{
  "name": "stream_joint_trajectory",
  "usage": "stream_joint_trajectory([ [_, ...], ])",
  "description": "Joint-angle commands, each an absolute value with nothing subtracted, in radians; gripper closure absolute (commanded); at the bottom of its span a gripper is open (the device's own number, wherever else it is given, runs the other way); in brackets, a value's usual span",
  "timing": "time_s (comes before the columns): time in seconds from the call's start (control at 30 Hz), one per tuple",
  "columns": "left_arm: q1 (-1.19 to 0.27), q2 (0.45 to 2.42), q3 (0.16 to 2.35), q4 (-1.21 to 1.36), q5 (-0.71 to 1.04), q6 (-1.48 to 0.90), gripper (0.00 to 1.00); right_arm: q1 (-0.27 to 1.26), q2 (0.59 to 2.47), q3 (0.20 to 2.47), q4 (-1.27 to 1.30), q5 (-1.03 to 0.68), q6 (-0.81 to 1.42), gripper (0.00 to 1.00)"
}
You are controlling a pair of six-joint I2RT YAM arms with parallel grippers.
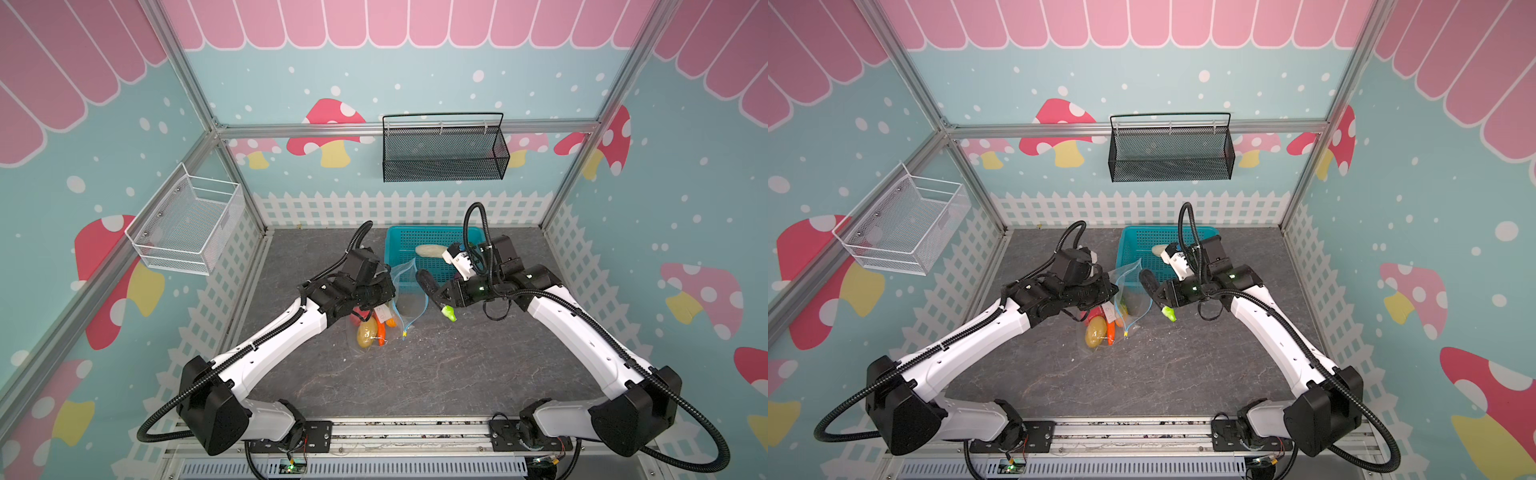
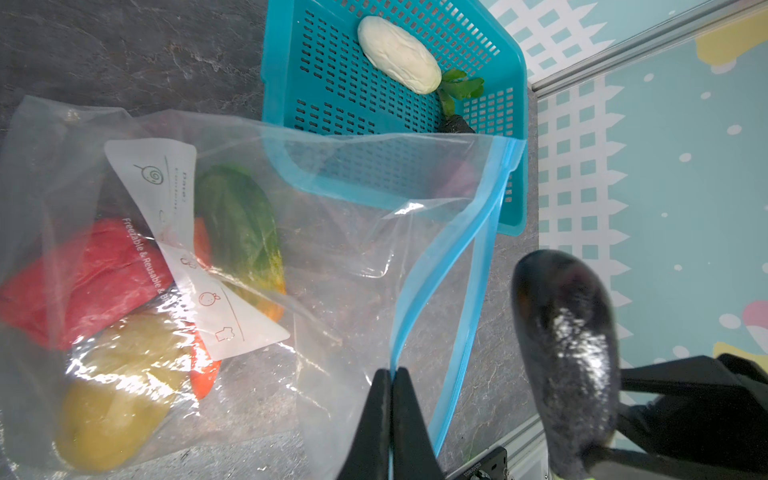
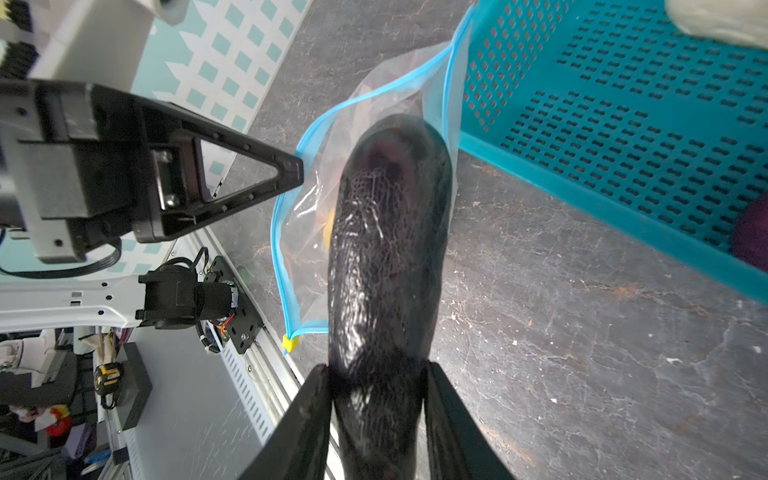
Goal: Place the food in the zip-top bag and seal the zipper
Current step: 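Carry the eggplant with the right gripper over the bag opening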
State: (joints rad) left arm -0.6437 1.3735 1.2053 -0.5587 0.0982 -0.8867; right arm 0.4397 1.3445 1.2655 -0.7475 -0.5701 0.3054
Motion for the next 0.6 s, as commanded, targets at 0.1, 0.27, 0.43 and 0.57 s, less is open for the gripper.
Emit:
stream_joint_trajectory([
  [0.1, -0.664, 1.365, 1.236, -0.537, 0.082, -0.897, 1.0, 0.451, 1.387, 1.26, -0.72, -0.612, 0.319, 0.62],
  [0.27, -0.687, 1.352, 1.236, -0.535, 0.068, -0.895, 1.0, 0.467, 1.412, 1.275, -0.714, -0.612, 0.332, 0.63],
  [0.43, -0.718, 1.346, 1.236, -0.535, 0.058, -0.894, 1.0, 0.476, 1.433, 1.29, -0.712, -0.598, 0.366, 0.63],
  [0.57, -0.738, 1.342, 1.23, -0.529, 0.051, -0.899, 1.0, 0.487, 1.462, 1.31, -0.707, -0.58, 0.384, 0.64],
])
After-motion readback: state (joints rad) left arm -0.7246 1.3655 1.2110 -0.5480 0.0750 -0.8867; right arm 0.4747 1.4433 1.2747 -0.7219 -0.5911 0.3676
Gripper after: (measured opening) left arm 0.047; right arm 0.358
